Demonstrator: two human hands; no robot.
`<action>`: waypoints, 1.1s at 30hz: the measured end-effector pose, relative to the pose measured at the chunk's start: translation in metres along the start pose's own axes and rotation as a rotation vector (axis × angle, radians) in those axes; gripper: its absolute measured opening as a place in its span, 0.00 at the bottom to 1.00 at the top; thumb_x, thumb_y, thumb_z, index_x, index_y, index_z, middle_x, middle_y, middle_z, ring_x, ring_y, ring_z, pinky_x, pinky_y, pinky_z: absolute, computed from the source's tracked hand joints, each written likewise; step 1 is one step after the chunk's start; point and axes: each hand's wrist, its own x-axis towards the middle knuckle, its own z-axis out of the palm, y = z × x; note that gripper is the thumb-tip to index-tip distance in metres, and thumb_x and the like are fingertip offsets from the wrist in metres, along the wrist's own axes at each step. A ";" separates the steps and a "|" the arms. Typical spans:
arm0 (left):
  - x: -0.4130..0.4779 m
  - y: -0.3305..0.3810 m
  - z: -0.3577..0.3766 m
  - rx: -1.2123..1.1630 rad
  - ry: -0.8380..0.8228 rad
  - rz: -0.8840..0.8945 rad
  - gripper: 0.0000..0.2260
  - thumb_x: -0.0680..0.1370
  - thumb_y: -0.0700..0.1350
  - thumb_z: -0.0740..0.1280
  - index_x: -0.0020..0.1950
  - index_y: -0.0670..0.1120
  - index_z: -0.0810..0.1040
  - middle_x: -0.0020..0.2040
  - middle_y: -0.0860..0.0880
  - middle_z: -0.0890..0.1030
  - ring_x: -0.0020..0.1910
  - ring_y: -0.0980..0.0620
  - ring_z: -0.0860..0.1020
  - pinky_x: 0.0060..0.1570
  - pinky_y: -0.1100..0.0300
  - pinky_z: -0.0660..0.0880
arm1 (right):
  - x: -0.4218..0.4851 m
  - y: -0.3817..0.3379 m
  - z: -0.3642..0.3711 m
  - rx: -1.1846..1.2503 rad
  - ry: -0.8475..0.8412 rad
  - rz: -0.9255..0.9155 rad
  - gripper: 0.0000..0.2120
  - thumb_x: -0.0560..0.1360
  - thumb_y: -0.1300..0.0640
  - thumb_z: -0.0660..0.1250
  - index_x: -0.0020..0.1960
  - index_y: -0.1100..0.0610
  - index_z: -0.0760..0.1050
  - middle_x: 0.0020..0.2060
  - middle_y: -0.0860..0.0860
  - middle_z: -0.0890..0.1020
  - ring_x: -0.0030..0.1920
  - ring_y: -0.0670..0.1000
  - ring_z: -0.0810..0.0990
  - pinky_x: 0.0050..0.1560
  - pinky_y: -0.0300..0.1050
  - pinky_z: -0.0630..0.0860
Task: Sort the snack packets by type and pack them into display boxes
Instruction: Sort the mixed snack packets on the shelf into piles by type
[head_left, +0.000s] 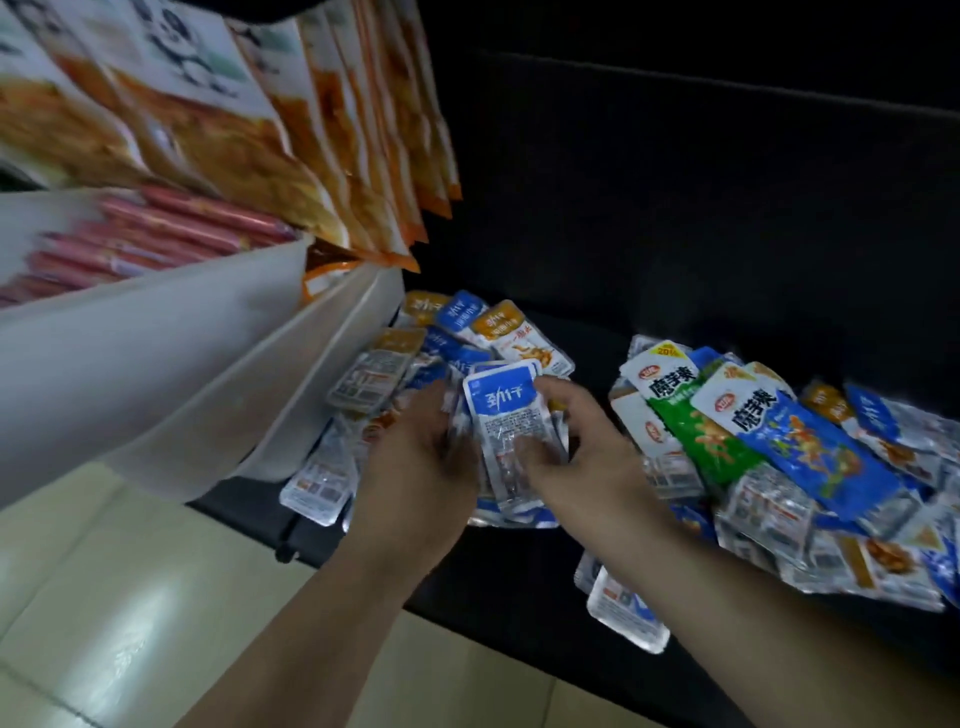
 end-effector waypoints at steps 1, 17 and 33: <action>0.000 -0.005 -0.003 0.143 0.008 0.082 0.16 0.81 0.40 0.66 0.62 0.59 0.80 0.52 0.62 0.85 0.52 0.63 0.83 0.45 0.65 0.80 | 0.003 0.005 0.004 -0.035 0.021 0.011 0.26 0.77 0.53 0.72 0.67 0.30 0.70 0.60 0.43 0.80 0.54 0.45 0.83 0.49 0.43 0.83; -0.053 -0.059 0.028 0.754 -0.089 0.389 0.21 0.75 0.49 0.70 0.68 0.49 0.80 0.72 0.44 0.76 0.70 0.38 0.73 0.61 0.42 0.77 | -0.021 0.019 -0.006 -0.250 0.060 -0.011 0.18 0.78 0.51 0.71 0.64 0.35 0.74 0.48 0.36 0.85 0.48 0.38 0.84 0.48 0.44 0.83; -0.075 -0.017 0.085 0.497 -0.108 0.523 0.16 0.78 0.48 0.67 0.64 0.44 0.82 0.63 0.46 0.81 0.60 0.44 0.78 0.51 0.50 0.82 | -0.079 0.068 -0.132 -0.869 0.363 -0.409 0.15 0.75 0.52 0.75 0.61 0.51 0.83 0.62 0.50 0.81 0.65 0.58 0.77 0.58 0.62 0.80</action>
